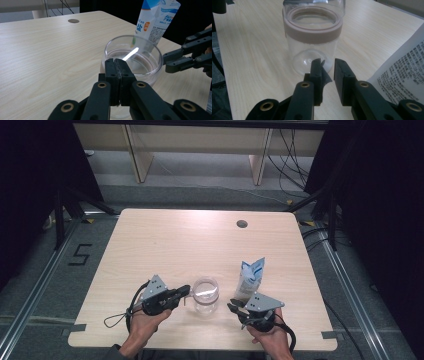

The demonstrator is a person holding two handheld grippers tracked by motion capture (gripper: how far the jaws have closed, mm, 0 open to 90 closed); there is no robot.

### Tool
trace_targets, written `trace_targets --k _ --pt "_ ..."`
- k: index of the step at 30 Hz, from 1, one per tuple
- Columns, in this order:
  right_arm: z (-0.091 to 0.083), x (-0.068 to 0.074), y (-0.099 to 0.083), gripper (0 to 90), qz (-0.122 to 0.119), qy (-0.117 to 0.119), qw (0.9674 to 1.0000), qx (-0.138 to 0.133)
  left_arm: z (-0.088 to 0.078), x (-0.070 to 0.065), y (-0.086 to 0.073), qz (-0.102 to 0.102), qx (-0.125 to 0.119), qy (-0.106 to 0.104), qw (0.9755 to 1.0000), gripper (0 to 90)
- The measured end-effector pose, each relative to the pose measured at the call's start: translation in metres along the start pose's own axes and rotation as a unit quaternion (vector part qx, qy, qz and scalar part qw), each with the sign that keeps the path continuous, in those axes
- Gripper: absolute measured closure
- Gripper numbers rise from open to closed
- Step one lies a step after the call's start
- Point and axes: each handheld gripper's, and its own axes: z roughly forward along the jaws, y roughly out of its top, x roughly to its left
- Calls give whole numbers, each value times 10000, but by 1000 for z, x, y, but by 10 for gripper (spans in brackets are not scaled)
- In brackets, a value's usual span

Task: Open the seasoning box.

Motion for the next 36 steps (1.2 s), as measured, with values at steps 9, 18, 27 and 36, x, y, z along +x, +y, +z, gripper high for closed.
trace_targets --k 9,18,27,36 --pt "3 -1 6 806 87 8 9999 -107 0 1 -1 -26 -46 -37 10000 878" --pt "12 -6 17 830 68 115 9994 -311 0 0 -3 -168 -81 -11 9998 879" --pt "17 -6 29 837 33 185 9993 -326 0 2 -2 -47 -79 -70 9999 873" --pt "20 -5 35 842 -24 263 9993 -281 -2 1 -1 -41 -39 -83 9999 801"
